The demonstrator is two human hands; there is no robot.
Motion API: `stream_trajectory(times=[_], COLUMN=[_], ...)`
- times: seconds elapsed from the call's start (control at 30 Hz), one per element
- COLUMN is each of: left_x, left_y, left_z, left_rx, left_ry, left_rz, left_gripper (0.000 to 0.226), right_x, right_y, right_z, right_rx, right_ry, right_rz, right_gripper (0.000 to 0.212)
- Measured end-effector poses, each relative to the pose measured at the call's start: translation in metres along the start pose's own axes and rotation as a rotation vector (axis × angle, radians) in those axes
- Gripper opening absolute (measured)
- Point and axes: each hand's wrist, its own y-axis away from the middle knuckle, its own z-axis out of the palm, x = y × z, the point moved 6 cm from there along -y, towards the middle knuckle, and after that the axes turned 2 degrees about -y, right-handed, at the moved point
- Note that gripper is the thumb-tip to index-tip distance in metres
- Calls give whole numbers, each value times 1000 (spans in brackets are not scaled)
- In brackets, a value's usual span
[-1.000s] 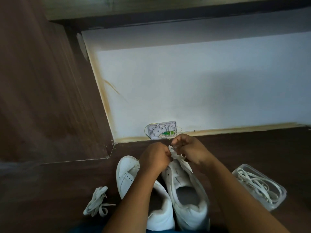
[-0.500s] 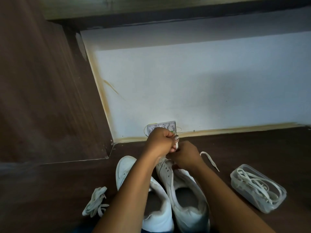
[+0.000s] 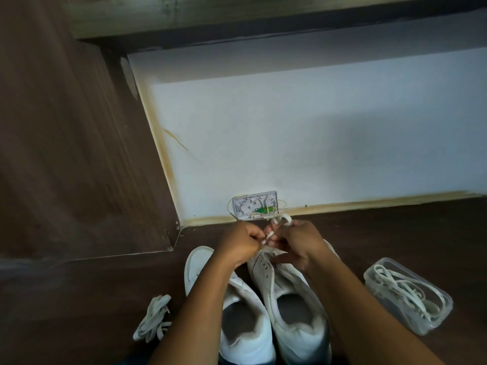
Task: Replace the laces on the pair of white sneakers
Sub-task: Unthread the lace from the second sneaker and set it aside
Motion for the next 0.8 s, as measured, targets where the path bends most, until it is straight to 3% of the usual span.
stream_trajectory(times=[0.1,0.2,0.33,0.43,0.6,0.73,0.8], left_x=[-1,12,63,79,29,23,18], left_y=[-4,-2,10,18,8,3,3], left_z=[1,-6,-37,-41,-13,-17,-7], left_rx=[-19,65,198,150,35,102,13], left_ry=[31,174,623,739,312,210,-30], left_rz=[19,40,228,319,49,56,37], left_gripper=[37,37,35,27,23,20,17], right_x=[1,1,10,10,4,4,4], right_y=[-3,-3,3,4,6,0,-3], right_z=[-2,-2,8,8,4,2,1], right_rx=[-22,-97,-277,-173,-80,-67,-96], right_ry=[-106,-153,49,180,-48,-214,-251], right_rz=[35,59,28,-101,-116,-46,-25], right_gripper=[21,12,24,27,27,20,21])
